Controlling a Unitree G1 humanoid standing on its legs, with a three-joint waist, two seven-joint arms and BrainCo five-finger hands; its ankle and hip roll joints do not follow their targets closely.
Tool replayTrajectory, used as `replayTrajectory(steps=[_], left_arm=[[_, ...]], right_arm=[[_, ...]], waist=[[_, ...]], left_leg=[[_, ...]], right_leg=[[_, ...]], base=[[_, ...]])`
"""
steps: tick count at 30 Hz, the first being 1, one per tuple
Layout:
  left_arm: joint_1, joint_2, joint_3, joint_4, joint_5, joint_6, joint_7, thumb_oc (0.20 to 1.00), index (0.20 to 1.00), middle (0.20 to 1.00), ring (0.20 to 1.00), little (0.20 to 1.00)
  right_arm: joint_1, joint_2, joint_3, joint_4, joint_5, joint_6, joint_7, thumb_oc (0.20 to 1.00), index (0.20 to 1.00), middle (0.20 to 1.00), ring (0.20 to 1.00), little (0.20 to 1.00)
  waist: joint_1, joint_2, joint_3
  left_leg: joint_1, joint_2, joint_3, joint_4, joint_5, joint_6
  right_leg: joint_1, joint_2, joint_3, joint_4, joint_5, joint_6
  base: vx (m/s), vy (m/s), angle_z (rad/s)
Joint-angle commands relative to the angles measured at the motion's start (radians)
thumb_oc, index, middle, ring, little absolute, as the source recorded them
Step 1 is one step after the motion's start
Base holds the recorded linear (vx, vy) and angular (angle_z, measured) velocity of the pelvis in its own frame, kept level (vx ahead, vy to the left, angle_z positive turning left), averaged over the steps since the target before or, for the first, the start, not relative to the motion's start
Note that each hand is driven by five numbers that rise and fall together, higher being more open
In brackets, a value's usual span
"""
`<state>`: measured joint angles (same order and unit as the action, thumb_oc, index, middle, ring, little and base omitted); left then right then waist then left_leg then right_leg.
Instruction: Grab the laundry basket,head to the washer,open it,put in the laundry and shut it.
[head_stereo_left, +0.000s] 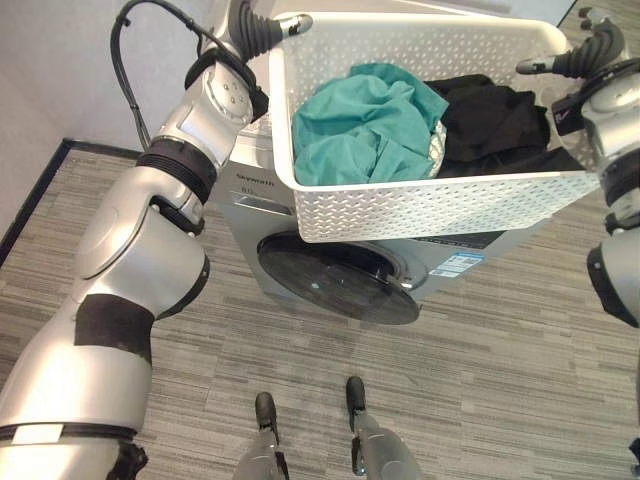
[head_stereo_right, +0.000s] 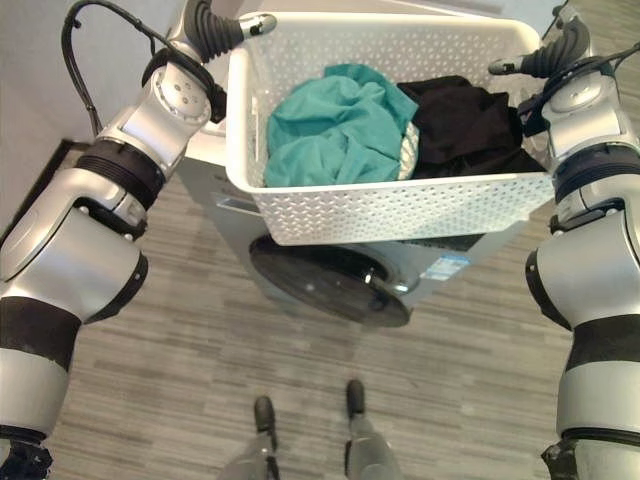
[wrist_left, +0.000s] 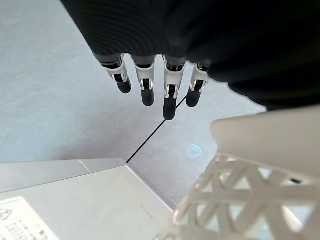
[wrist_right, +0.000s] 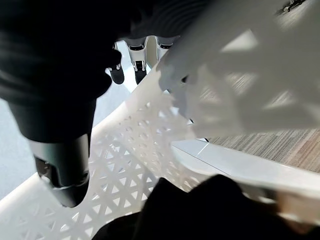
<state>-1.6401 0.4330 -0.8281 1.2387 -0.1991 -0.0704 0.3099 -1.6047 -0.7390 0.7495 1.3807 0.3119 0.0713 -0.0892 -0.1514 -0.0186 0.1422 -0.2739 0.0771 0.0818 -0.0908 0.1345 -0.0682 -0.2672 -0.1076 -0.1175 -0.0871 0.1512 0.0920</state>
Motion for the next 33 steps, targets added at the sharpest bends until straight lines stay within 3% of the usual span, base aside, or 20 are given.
replayTrajectory(steps=[1, 7, 8, 9, 11, 13, 14, 15, 18, 21, 22, 23, 24, 25, 27, 28, 29, 30, 33], left_arm=[[-0.212, 0.037, -0.029, 0.131, -0.015, -0.023, 0.005, 1.0, 1.0, 1.0, 1.0, 1.0], [-0.208, 0.054, -0.037, 0.117, -0.003, -0.021, 0.016, 1.0, 1.0, 1.0, 1.0, 1.0], [-0.19, 0.044, -0.036, 0.104, -0.005, -0.019, 0.018, 1.0, 1.0, 1.0, 1.0, 1.0], [-0.191, 0.044, -0.037, 0.104, -0.005, -0.019, 0.018, 1.0, 1.0, 1.0, 1.0, 1.0], [-0.163, 0.022, -0.039, 0.074, 0.003, -0.014, 0.026, 1.0, 1.0, 1.0, 1.0, 1.0], [-0.131, 0.011, -0.03, 0.06, 0.03, -0.003, 0.022, 1.0, 1.0, 1.0, 1.0, 1.0], [-0.131, 0.011, -0.03, 0.06, 0.03, -0.003, 0.022, 1.0, 1.0, 1.0, 1.0, 1.0], [-0.111, 0.008, -0.032, 0.052, 0.047, -0.002, 0.016, 1.0, 1.0, 1.0, 1.0, 1.0], [-0.076, 0.022, -0.027, 0.043, 0.062, -0.01, 0.008, 1.0, 1.0, 1.0, 1.0, 1.0], [-0.036, -0.001, -0.02, 0.03, 0.073, -0.015, 0.015, 1.0, 1.0, 1.0, 1.0, 1.0], [0.012, -0.015, -0.009, 0.005, 0.075, -0.026, 0.023, 1.0, 1.0, 1.0, 1.0, 1.0], [0.014, -0.018, -0.013, -0.004, 0.084, -0.022, 0.019, 1.0, 1.0, 1.0, 1.0, 1.0], [0.027, -0.029, -0.004, -0.014, 0.082, -0.017, 0.01, 1.0, 1.0, 1.0, 1.0, 1.0], [0.027, -0.03, -0.005, -0.014, 0.082, -0.016, 0.01, 1.0, 1.0, 1.0, 1.0, 1.0], [0.032, -0.027, 0.003, -0.02, 0.07, -0.016, 0.008, 1.0, 1.0, 1.0, 1.0, 1.0], [0.034, -0.018, 0.002, -0.018, 0.067, -0.016, 0.004, 1.0, 1.0, 1.0, 1.0, 1.0], [0.044, -0.01, -0.006, -0.009, 0.077, -0.013, 0.002, 1.0, 1.0, 1.0, 1.0, 1.0], [0.052, -0.005, -0.01, -0.004, 0.064, -0.016, -0.005, 1.0, 1.0, 1.0, 1.0, 1.0], [0.034, -0.018, 0.0, 0.003, 0.047, -0.022, 0.011, 1.0, 1.0, 1.0, 1.0, 1.0]], right_arm=[[-0.086, 0.057, 0.054, 0.11, 0.062, -0.014, -0.006, 1.0, 1.0, 1.0, 1.0, 1.0], [-0.077, 0.062, 0.047, 0.107, 0.069, -0.016, -0.009, 1.0, 1.0, 1.0, 1.0, 1.0], [-0.059, 0.057, 0.039, 0.1, 0.079, -0.019, -0.011, 1.0, 1.0, 1.0, 1.0, 1.0], [-0.059, 0.057, 0.039, 0.1, 0.079, -0.019, -0.011, 1.0, 1.0, 1.0, 1.0, 1.0], [-0.026, 0.038, 0.03, 0.09, 0.079, -0.013, -0.002, 1.0, 1.0, 1.0, 1.0, 1.0], [0.007, 0.029, 0.017, 0.074, 0.078, -0.004, 0.013, 1.0, 1.0, 1.0, 1.0, 1.0], [0.008, 0.029, 0.017, 0.074, 0.078, -0.004, 0.013, 1.0, 1.0, 1.0, 1.0, 1.0], [0.035, 0.038, 0.002, 0.063, 0.081, -0.013, 0.007, 1.0, 1.0, 1.0, 1.0, 1.0], [0.084, 0.014, -0.023, 0.065, 0.062, -0.005, 0.013, 1.0, 1.0, 1.0, 1.0, 1.0], [0.144, -0.027, -0.025, 0.059, 0.057, -0.002, 0.023, 1.0, 1.0, 1.0, 1.0, 1.0], [0.202, -0.069, -0.054, 0.037, 0.084, -0.018, 0.018, 1.0, 1.0, 1.0, 1.0, 1.0], [0.219, -0.084, -0.063, 0.024, 0.092, -0.022, 0.02, 1.0, 1.0, 1.0, 1.0, 1.0], [0.244, -0.09, -0.071, 0.009, 0.106, -0.027, 0.009, 1.0, 1.0, 1.0, 1.0, 1.0], [0.246, -0.09, -0.073, 0.008, 0.106, -0.027, 0.009, 1.0, 1.0, 1.0, 1.0, 1.0], [0.261, -0.097, -0.075, -0.001, 0.112, -0.028, 0.009, 1.0, 1.0, 1.0, 1.0, 1.0], [0.26, -0.103, -0.073, -0.006, 0.107, -0.029, 0.012, 1.0, 1.0, 1.0, 1.0, 1.0], [0.267, -0.106, -0.064, -0.017, 0.083, -0.037, 0.001, 1.0, 1.0, 1.0, 1.0, 1.0], [0.246, -0.101, -0.041, -0.012, 0.077, -0.034, 0.001, 1.0, 1.0, 1.0, 1.0, 1.0], [0.256, -0.08, -0.08, -0.033, 0.104, -0.041, 0.002, 1.0, 1.0, 1.0, 1.0, 1.0]], waist=[[0.039, 0.039, 0.102], [0.065, 0.02, 0.109], [0.079, 0.012, 0.119], [0.079, 0.011, 0.117], [0.085, 0.017, 0.128], [0.064, 0.027, 0.153], [0.064, 0.027, 0.152], [0.051, 0.028, 0.154], [0.03, 0.045, 0.144], [0.021, 0.036, 0.123], [0.014, 0.028, 0.091], [0.016, 0.016, 0.094], [0.027, -0.023, 0.109], [0.024, -0.023, 0.11], [0.038, -0.035, 0.095], [0.051, -0.028, 0.09], [0.06, -0.023, 0.091], [0.061, -0.013, 0.084], [0.051, -0.006, 0.09]], left_leg=[[0.023, 0.013, -0.026, 0.004, -0.047, -0.045], [0.072, 0.021, -0.014, 0.021, -0.084, -0.021], [0.051, 0.006, -0.036, 0.142, -0.161, 0.006], [0.046, 0.004, -0.035, 0.143, -0.158, 0.006], [0.056, -0.011, -0.045, 0.214, -0.208, 0.037], [0.094, -0.006, -0.051, 0.254, -0.245, 0.052], [0.093, -0.006, -0.051, 0.254, -0.245, 0.052], [0.154, -0.006, -0.046, 0.229, -0.263, 0.048], [0.25, 0.007, -0.044, 0.159, -0.256, 0.02], [0.315, 0.005, -0.061, 0.124, -0.261, 0.009], [0.297, 0.051, -0.072, 0.198, -0.196, -0.026], [0.24, 0.067, -0.09, 0.334, -0.139, -0.044], [0.139, 0.084, -0.105, 0.46, -0.084, -0.031], [0.137, 0.084, -0.109, 0.464, -0.086, -0.031], [0.087, 0.055, -0.104, 0.355, -0.127, -0.016], [0.079, 0.043, -0.103, 0.256, -0.125, -0.015], [0.037, 0.037, -0.097, 0.205, -0.074, -0.016], [0.057, 0.054, -0.084, 0.165, -0.09, -0.012], [0.05, 0.024, -0.1, 0.201, -0.107, -0.006]], right_leg=[[-0.01, -0.046, 0.036, 0.0, -0.034, 0.09], [0.014, -0.05, 0.057, 0.006, -0.047, 0.1], [0.024, -0.068, 0.073, 0.076, -0.085, 0.097], [0.02, -0.07, 0.074, 0.076, -0.083, 0.097], [0.004, -0.062, 0.094, 0.256, -0.119, 0.091], [-0.055, -0.015, 0.127, 0.438, -0.16, 0.099], [-0.056, -0.014, 0.128, 0.438, -0.16, 0.099], [-0.07, -0.034, 0.109, 0.341, -0.155, 0.104], [-0.089, -0.073, 0.082, 0.149, -0.092, 0.11], [-0.035, -0.055, 0.121, 0.125, -0.088, 0.098], [-0.006, -0.017, 0.113, 0.159, -0.1, 0.07], [0.022, -0.006, 0.098, 0.163, -0.103, 0.044], [0.088, 0.005, 0.067, 0.137, -0.113, 0.01], [0.091, 0.004, 0.063, 0.134, -0.113, 0.01], [0.131, 0.003, 0.054, 0.086, -0.124, 0.018], [0.135, 0.012, 0.053, 0.089, -0.131, 0.019], [0.136, 0.015, 0.042, 0.107, -0.149, 0.015], [0.125, 0.032, 0.05, 0.142, -0.168, 0.017], [0.107, 0.041, 0.07, 0.183, -0.165, 0.015]], base=[[0.03, 0.012, 0.04], [0.1, 0.059, -0.05], [0.09, 0.094, -0.2], [0.09, 0.097, -0.21], [0.09, 0.081, -0.16], [0.12, 0.077, -0.1], [0.21, 0.014, -0.06], [0.26, -0.05, -0.2], [0.32, -0.108, -0.09], [0.26, -0.166, 0.32], [0.19, -0.343, 0.98], [0.22, -0.567, 1.38], [0.04, -0.356, 0.95], [0.04, -0.255, 0.75], [0.11, -0.037, 0.43], [0.15, 0.008, 0.34], [0.14, 0.054, 0.26], [0.12, 0.051, 0.07], [0.03, 0.068, -0.42]])
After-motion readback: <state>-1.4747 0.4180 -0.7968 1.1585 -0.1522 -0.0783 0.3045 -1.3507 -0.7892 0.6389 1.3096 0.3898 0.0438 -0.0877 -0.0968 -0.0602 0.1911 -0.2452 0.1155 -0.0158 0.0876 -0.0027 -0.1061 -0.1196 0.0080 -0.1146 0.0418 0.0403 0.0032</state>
